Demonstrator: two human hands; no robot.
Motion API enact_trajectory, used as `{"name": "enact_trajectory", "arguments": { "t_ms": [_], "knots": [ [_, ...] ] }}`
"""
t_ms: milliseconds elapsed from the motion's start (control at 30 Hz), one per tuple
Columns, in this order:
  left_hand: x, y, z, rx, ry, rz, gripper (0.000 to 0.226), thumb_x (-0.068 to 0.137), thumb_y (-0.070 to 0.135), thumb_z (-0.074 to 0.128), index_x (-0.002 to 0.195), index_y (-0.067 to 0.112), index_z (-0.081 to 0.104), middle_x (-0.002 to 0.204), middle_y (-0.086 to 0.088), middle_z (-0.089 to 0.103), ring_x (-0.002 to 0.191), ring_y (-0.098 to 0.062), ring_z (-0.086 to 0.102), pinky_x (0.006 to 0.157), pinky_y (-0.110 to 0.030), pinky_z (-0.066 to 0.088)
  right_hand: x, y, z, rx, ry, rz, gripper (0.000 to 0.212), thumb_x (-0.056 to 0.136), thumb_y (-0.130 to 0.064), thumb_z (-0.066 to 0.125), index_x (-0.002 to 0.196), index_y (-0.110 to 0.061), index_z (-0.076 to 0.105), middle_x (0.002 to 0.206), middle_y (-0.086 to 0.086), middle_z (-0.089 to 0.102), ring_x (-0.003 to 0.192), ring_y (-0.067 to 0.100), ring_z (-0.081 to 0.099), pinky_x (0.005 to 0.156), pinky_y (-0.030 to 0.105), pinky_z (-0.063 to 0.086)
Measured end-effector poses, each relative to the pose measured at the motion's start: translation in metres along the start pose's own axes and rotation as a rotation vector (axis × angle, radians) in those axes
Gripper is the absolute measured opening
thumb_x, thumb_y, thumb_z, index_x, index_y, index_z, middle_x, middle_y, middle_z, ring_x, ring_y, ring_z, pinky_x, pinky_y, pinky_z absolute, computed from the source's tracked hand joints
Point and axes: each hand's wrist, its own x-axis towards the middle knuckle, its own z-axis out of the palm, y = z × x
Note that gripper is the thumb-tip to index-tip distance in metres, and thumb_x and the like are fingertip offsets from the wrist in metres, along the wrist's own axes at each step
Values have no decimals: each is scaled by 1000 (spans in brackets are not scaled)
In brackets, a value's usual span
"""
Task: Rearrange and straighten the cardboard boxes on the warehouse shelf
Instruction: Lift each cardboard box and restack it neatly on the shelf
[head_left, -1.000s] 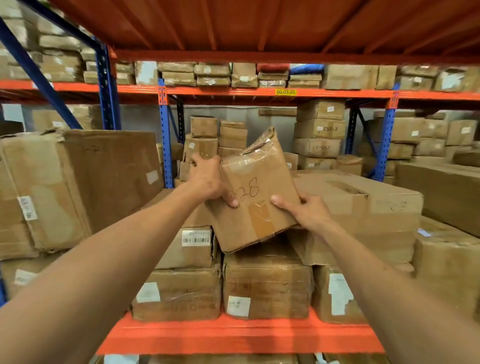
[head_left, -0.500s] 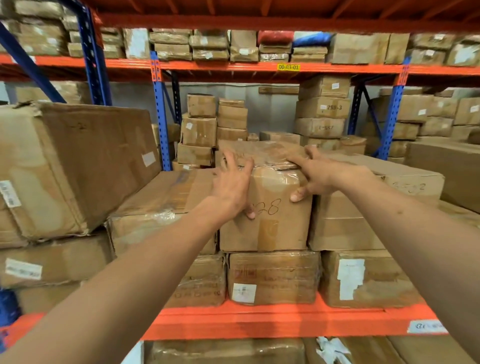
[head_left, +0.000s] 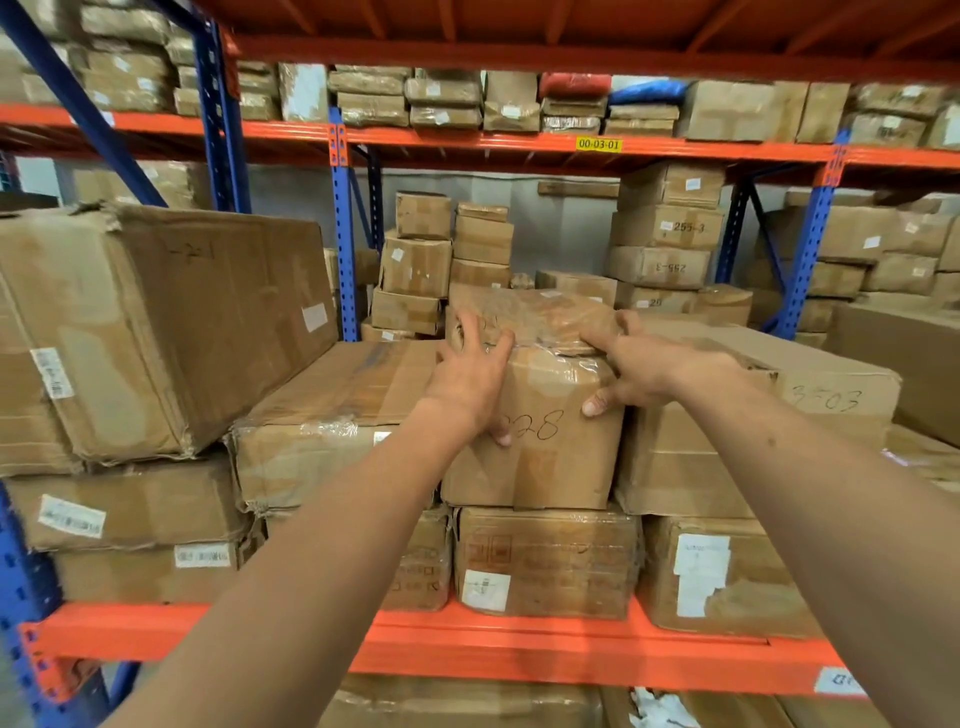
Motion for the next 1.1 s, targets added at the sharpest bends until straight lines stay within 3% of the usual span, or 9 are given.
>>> {"name": "enact_trajectory", "arguments": {
  "t_ms": [167, 300, 400, 533, 667, 800, 933, 1100],
  "knots": [
    [0, 3, -1, -17, -23, -17, 133, 58, 40, 96, 159, 26, 9, 161, -25, -22, 142, -55, 23, 113, -55, 36, 7, 5, 4, 14, -4, 3, 114, 69, -47, 90, 159, -33, 22, 165, 10, -3, 143, 41, 36, 118, 45, 30],
    [-1, -2, -2, -108, -66, -14, 128, 66, 41, 92, 160, 33, 5, 161, -14, -32, 150, -49, 5, 120, -56, 24, 20, 10, -2, 4, -52, 21, 121, 58, -64, 89, 157, -39, 24, 161, 11, 7, 145, 42, 30, 117, 52, 31],
    [-4, -16, -8, -227, -107, 32, 122, 73, 44, 87, 159, 41, 1, 162, -4, -35, 151, -45, 7, 121, -57, 19, 34, 3, -15, -173, -93, 52, 125, 48, -82, 75, 155, -42, 26, 161, 13, 21, 147, 41, 20, 118, 59, 25],
    [-26, -53, -9, -268, 9, 14, 130, 74, 53, 83, 158, 39, -15, 161, -12, -36, 152, -45, -10, 123, -59, 3, 50, -24, -38, -237, -90, -17, 125, 41, -81, 59, 155, -39, 29, 163, 13, 24, 148, 39, 19, 117, 62, 22],
    [-60, -113, -12, -180, 291, -187, 137, 71, 73, 73, 156, 30, -25, 160, -19, -34, 149, -40, -25, 119, -55, -16, 65, -76, -52, -200, 28, -164, 116, 63, -83, 51, 161, -37, 9, 169, 14, 5, 153, 41, 6, 119, 65, 7],
    [-92, -182, -25, -257, 513, -587, 148, 64, 79, 73, 155, 19, -26, 160, -28, -26, 149, -46, -18, 118, -57, -13, 76, -156, -65, -165, 90, -276, 108, 77, -82, 56, 161, -36, 5, 169, 14, 2, 154, 40, 4, 121, 63, 8],
    [-111, -239, -34, -506, 500, -833, 159, 55, 75, 81, 154, 14, -27, 161, -30, -22, 149, -49, -14, 119, -59, -5, 75, -249, -72, -98, 100, -403, 115, 74, -86, 57, 161, -39, -3, 169, 12, -9, 154, 37, -4, 121, 62, 8],
    [-114, -282, -32, -657, 358, -825, 158, 59, 73, 81, 153, 10, -31, 161, -31, -16, 150, -48, -6, 121, -60, 8, 75, -364, -66, -22, 156, -641, 110, 79, -83, 56, 159, -43, -9, 168, 6, -22, 153, 37, -18, 120, 65, -2]
  ]
}}
